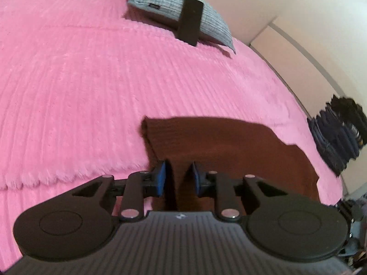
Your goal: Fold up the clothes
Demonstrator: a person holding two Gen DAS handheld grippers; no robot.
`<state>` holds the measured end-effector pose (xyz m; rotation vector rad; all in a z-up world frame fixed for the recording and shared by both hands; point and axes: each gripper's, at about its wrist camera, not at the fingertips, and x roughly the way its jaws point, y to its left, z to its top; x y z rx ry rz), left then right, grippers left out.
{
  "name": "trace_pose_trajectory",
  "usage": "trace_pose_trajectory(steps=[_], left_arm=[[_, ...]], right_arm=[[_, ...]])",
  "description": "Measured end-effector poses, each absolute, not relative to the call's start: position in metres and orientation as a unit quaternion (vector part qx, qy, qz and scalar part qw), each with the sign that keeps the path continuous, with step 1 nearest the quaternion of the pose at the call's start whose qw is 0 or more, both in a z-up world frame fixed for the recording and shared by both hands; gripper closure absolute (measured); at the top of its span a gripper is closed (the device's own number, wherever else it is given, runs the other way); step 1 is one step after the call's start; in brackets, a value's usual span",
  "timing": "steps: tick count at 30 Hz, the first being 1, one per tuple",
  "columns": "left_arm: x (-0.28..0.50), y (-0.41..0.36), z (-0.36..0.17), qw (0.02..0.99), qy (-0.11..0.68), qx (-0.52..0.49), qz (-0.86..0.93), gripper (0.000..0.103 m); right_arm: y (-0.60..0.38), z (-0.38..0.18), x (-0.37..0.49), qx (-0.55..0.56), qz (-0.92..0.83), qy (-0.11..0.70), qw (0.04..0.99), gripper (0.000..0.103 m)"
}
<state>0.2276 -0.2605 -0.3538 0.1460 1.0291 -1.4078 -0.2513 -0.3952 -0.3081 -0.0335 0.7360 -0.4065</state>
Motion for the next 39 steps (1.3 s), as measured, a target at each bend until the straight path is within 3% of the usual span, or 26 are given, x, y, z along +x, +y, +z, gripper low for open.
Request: trace_pose_trajectory(steps=[9, 10, 13, 18, 21, 22, 25, 27, 28, 29, 30, 34, 37, 39], left_arm=[[0.243, -0.301, -0.355, 0.628, 0.442, 0.095, -0.633, 0.084], [0.245, -0.305, -0.354, 0.631, 0.437, 0.094, -0.633, 0.085], [0.241, -0.318, -0.355, 0.629, 0.422, 0.122, -0.641, 0.103], [0.234, -0.323, -0.345, 0.698, 0.329, 0.196, -0.605, 0.103], [0.241, -0.311, -0.338, 0.696, 0.34, 0.171, -0.609, 0.103], [0.239, -0.306, -0.336, 0.684, 0.346, 0.165, -0.62, 0.099], [0.232, -0.305, -0.341, 0.65, 0.381, 0.166, -0.637, 0.074], [0.227, -0.312, -0.352, 0.634, 0.398, 0.177, -0.639, 0.071], [0.224, -0.316, -0.356, 0.63, 0.399, 0.184, -0.64, 0.072], [0.218, -0.319, -0.357, 0.636, 0.377, 0.203, -0.642, 0.094], [0.212, -0.322, -0.358, 0.642, 0.354, 0.222, -0.643, 0.098], [0.204, -0.331, -0.354, 0.681, 0.265, 0.273, -0.625, 0.098], [0.209, -0.334, -0.355, 0.696, 0.26, 0.275, -0.61, 0.101], [0.211, -0.326, -0.352, 0.702, 0.262, 0.274, -0.603, 0.098]], right_arm=[[-0.4, -0.309, -0.249, -0.012, -0.206, 0.348, 0.914, 0.028], [-0.4, -0.309, -0.248, -0.014, -0.204, 0.347, 0.915, 0.028], [-0.398, -0.311, -0.241, -0.02, -0.196, 0.347, 0.917, 0.028], [-0.4, -0.312, -0.224, -0.023, -0.183, 0.346, 0.92, 0.028], [-0.404, -0.312, -0.208, -0.016, -0.17, 0.348, 0.922, 0.028], [-0.405, -0.312, -0.204, -0.016, -0.166, 0.347, 0.923, 0.028], [-0.408, -0.313, -0.188, -0.02, -0.158, 0.345, 0.925, 0.028], [-0.409, -0.313, -0.18, -0.024, -0.155, 0.345, 0.925, 0.028], [-0.41, -0.314, -0.177, -0.026, -0.154, 0.345, 0.925, 0.028], [-0.41, -0.314, -0.174, -0.027, -0.15, 0.348, 0.925, 0.028], [-0.411, -0.315, -0.172, -0.031, -0.145, 0.353, 0.924, 0.028], [-0.428, -0.321, -0.162, -0.04, -0.147, 0.368, 0.917, 0.028], [-0.448, -0.323, -0.16, 0.006, -0.151, 0.374, 0.915, 0.028], [-0.455, -0.322, -0.167, 0.039, -0.154, 0.368, 0.916, 0.028]])
